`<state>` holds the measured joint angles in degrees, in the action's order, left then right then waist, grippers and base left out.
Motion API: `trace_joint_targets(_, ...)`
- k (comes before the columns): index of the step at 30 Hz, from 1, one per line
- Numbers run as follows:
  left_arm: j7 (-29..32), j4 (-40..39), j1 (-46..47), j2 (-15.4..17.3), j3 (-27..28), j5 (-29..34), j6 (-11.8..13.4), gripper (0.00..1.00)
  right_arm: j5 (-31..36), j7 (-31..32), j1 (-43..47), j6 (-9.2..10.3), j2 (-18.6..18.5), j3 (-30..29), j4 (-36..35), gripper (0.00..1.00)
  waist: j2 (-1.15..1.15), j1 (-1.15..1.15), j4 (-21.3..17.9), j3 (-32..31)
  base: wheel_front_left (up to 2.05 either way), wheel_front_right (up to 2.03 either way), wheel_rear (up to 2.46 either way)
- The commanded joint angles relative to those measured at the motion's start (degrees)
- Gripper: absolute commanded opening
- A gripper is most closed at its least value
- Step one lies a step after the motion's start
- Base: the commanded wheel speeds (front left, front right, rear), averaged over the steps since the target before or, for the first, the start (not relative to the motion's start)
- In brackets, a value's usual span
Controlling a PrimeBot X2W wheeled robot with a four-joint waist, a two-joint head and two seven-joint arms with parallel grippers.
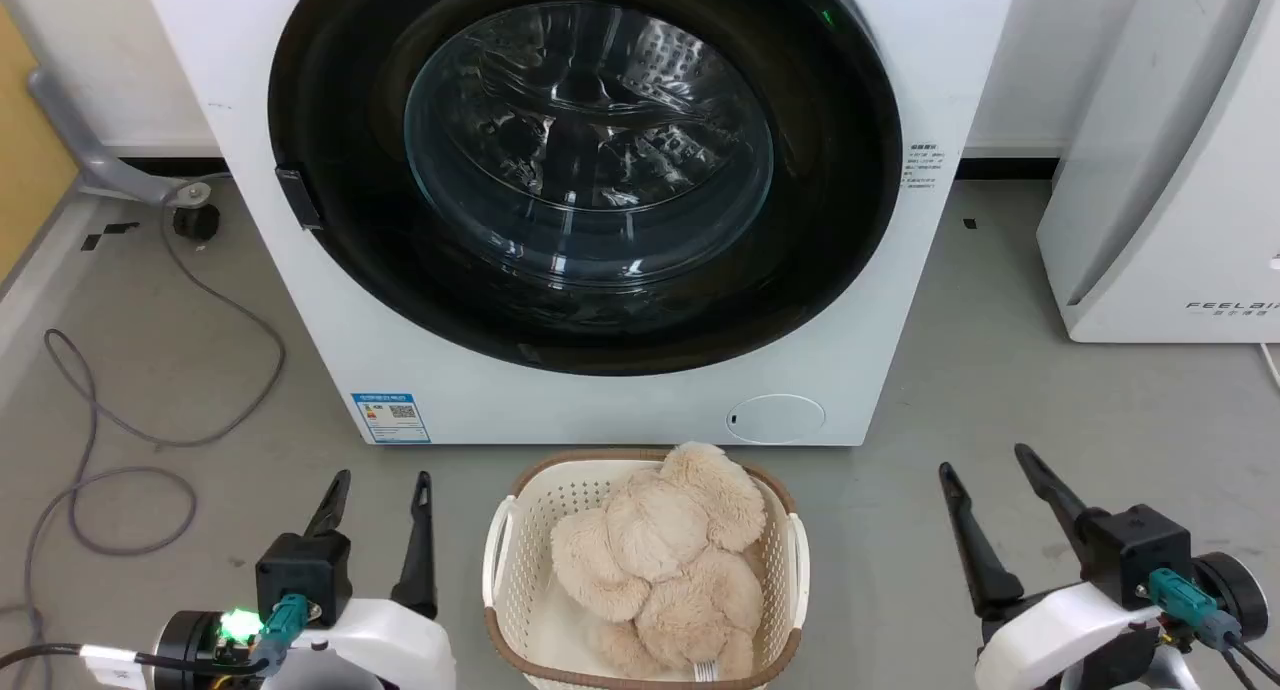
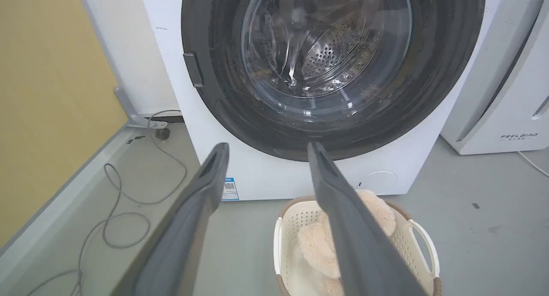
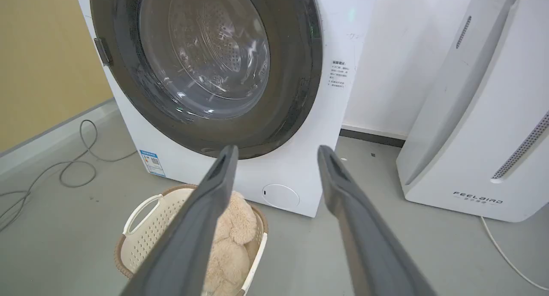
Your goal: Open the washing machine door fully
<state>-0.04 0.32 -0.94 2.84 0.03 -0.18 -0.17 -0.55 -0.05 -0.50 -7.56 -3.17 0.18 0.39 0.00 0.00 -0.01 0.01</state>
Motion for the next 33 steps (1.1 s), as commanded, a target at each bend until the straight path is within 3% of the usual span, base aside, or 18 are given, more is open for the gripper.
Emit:
trace_joint_targets(1, -0.36, 0.2, 0.16, 0.0, -0.27, -0.35, -0.05, 1.0, -0.33, -0.33, 0.12, 0.0, 0.01, -0.02, 0.27, 1.0, 0.0, 0.0, -0.02, 0.01, 0.0, 0.0, 0.0)
trace_joint_targets(8, -1.2, 0.61, 0.54, 0.0, -0.89, -0.85, 0.05, 1.0, -1.87, -1.19, 0.23, 0.01, 0.02, 0.03, 1.23, 0.97, 0.0, 0.0, -0.05, 0.03, 0.0, 0.0, 0.0)
trace_joint_targets(9, -1.32, 0.64, 0.57, 0.0, -0.97, -0.91, 0.06, 1.0, -2.44, -1.31, 0.25, 0.01, 0.03, 0.09, 1.42, 0.39, 0.0, 0.0, -0.05, 0.03, 0.0, 0.0, 0.0)
trace_joint_targets(10, -1.44, 0.66, 0.6, 0.0, -1.05, -0.99, 0.08, 1.0, -3.03, -1.43, 0.24, 0.01, 0.03, 0.16, 1.6, 0.0, 0.0, 0.0, -0.05, 0.03, 0.0, 0.0, 0.0)
trace_joint_targets(23, -3.0, 1.05, 1.12, 0.01, -2.06, -1.86, 0.46, 1.0, -9.49, -3.0, -0.74, 0.02, 0.06, 0.12, 3.61, 0.0, 0.0, 0.0, -0.02, 0.28, 0.0, 0.0, 0.0)
trace_joint_targets(33, -4.2, 1.25, 2.04, 0.01, -2.91, -2.27, 0.94, 1.0, -19.66, -3.31, -3.46, 0.02, 0.08, -1.38, 4.54, 0.0, 0.0, 0.0, 0.16, 1.49, 0.0, 0.0, 0.0)
